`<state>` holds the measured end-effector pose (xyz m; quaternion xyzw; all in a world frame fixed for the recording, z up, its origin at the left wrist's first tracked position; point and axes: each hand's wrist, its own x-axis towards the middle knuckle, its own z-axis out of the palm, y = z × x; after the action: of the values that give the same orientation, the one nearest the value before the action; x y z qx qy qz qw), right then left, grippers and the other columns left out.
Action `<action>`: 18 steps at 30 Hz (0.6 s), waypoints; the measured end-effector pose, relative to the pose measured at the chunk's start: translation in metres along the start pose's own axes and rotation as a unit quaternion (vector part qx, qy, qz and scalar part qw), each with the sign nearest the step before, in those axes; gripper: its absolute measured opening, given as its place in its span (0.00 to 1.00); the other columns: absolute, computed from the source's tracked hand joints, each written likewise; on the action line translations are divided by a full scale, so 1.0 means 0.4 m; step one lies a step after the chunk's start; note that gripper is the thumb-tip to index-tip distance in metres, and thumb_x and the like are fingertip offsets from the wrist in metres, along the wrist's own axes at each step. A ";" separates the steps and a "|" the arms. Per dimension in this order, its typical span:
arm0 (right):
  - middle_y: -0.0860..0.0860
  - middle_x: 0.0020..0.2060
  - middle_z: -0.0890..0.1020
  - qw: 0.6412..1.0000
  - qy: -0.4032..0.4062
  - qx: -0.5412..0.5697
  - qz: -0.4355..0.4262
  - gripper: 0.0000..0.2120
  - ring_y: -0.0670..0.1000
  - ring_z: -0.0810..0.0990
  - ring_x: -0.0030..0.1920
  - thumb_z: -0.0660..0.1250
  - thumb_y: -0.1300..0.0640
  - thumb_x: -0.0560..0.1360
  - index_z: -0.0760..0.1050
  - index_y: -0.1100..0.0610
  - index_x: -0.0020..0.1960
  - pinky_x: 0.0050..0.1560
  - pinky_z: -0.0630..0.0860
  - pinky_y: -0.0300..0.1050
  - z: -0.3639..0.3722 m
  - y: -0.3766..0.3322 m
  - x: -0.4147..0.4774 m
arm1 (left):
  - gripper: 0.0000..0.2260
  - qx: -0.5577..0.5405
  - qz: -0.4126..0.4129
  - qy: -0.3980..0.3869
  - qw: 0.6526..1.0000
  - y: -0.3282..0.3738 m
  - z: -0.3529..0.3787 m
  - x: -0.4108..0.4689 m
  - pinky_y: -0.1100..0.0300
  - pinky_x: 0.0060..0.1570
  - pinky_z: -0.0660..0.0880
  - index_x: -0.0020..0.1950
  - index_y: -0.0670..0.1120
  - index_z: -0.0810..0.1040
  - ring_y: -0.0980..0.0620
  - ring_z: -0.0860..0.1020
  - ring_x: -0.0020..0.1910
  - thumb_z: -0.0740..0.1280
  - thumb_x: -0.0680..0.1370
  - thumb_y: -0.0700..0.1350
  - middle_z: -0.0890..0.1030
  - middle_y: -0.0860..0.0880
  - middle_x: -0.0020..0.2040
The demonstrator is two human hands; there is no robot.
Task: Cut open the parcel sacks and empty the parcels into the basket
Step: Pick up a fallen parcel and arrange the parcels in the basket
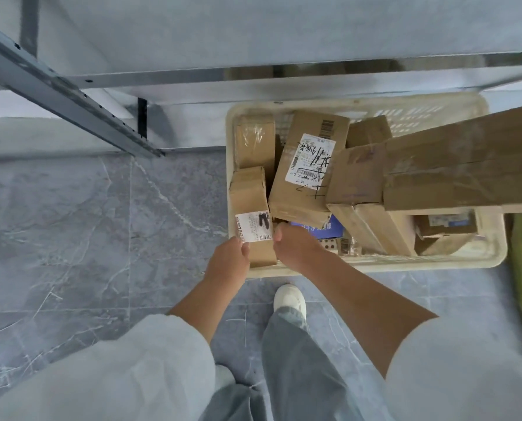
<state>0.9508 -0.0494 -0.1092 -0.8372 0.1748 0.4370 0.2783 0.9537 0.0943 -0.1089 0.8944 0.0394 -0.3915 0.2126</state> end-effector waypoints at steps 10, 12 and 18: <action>0.55 0.58 0.76 0.981 0.178 0.053 -0.046 0.18 0.60 0.79 0.53 0.57 0.58 0.79 0.66 0.55 0.68 0.51 0.78 0.56 -0.033 -0.112 -0.466 | 0.16 0.024 0.208 0.077 0.975 0.037 -0.251 -0.383 0.50 0.56 0.74 0.68 0.44 0.70 0.45 0.76 0.58 0.57 0.83 0.48 0.75 0.45 0.62; 0.53 0.62 0.75 0.971 0.224 0.016 -0.077 0.18 0.58 0.76 0.57 0.56 0.56 0.79 0.66 0.52 0.69 0.54 0.76 0.54 -0.066 -0.144 -0.602 | 0.16 0.036 0.249 0.094 0.963 0.024 -0.350 -0.505 0.56 0.58 0.72 0.69 0.44 0.69 0.47 0.75 0.60 0.58 0.83 0.47 0.74 0.45 0.64; 0.49 0.68 0.70 0.919 0.374 0.073 -0.103 0.21 0.51 0.72 0.64 0.60 0.56 0.79 0.63 0.52 0.72 0.63 0.71 0.50 -0.151 -0.222 -1.013 | 0.16 0.106 0.327 0.209 0.915 0.041 -0.576 -0.864 0.56 0.60 0.70 0.68 0.44 0.70 0.49 0.75 0.59 0.58 0.82 0.48 0.76 0.46 0.62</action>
<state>0.8110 0.0028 0.2825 -0.9303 0.2102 0.0471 0.2969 0.8765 0.2073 0.2836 0.9360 -0.2536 -0.1059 0.2201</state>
